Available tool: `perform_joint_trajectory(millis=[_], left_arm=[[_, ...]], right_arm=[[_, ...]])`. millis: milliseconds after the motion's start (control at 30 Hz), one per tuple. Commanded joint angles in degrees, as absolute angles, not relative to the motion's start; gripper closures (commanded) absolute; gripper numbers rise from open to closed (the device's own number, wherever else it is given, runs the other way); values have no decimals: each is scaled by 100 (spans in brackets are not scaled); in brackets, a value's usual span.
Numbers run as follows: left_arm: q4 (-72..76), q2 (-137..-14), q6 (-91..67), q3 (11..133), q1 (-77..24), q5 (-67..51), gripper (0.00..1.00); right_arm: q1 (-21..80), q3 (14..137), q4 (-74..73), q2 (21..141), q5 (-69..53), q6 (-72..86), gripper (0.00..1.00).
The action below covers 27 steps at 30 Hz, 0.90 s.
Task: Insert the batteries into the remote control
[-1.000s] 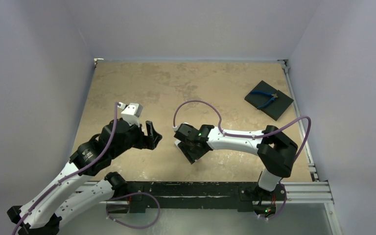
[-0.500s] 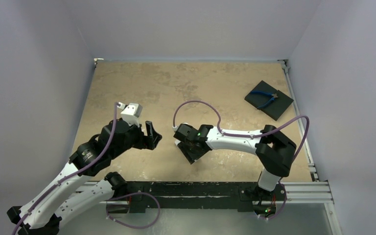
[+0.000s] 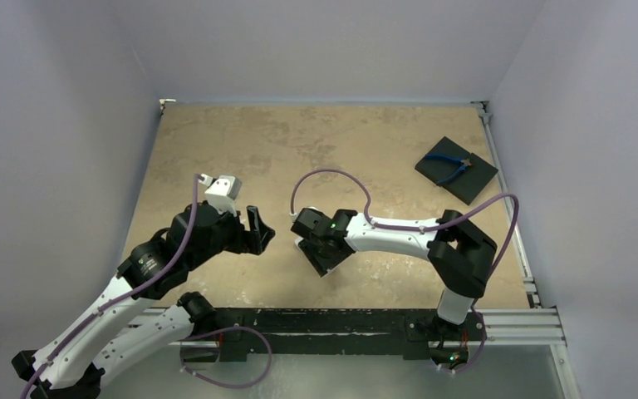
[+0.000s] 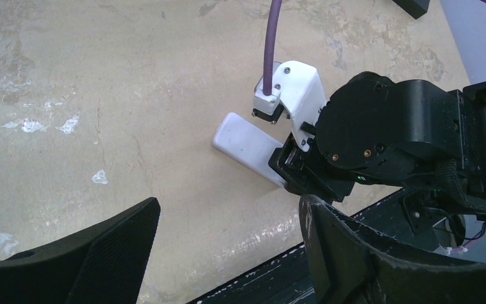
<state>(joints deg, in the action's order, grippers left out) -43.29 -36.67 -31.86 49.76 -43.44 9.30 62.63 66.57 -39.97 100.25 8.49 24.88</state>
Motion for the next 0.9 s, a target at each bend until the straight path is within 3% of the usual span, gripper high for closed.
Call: perform_joint_trajectory(millis=[0, 500, 700, 733, 767, 800, 867], left_arm=[[-4107, -3621, -3126, 4953, -4301, 879, 19], [-4111, -3630, -3120, 4940, -4312, 870, 19], [-4107, -3621, -3129, 4945, -4309, 886, 19], [-4109, -3621, -3129, 4941, -4308, 888, 19], [-4113, -3628, -3133, 4940, -4302, 888, 19], [-4111, -3630, -3129, 4942, -4302, 888, 19], [-4115, -3630, -3131, 4941, -4310, 888, 19]], right_arm=[[6284, 6932, -3919, 10143, 959, 2560, 80], [6284, 6915, -3903, 10160, 1038, 2497, 50], [6284, 6911, -3857, 10111, 1038, 2487, 42], [6284, 6909, -3851, 10101, 1044, 2487, 36], [6284, 6908, -3842, 10091, 1038, 2487, 15], [6284, 6916, -3845, 10083, 1037, 2480, 3], [6284, 6930, -3845, 10069, 1045, 2472, 1]])
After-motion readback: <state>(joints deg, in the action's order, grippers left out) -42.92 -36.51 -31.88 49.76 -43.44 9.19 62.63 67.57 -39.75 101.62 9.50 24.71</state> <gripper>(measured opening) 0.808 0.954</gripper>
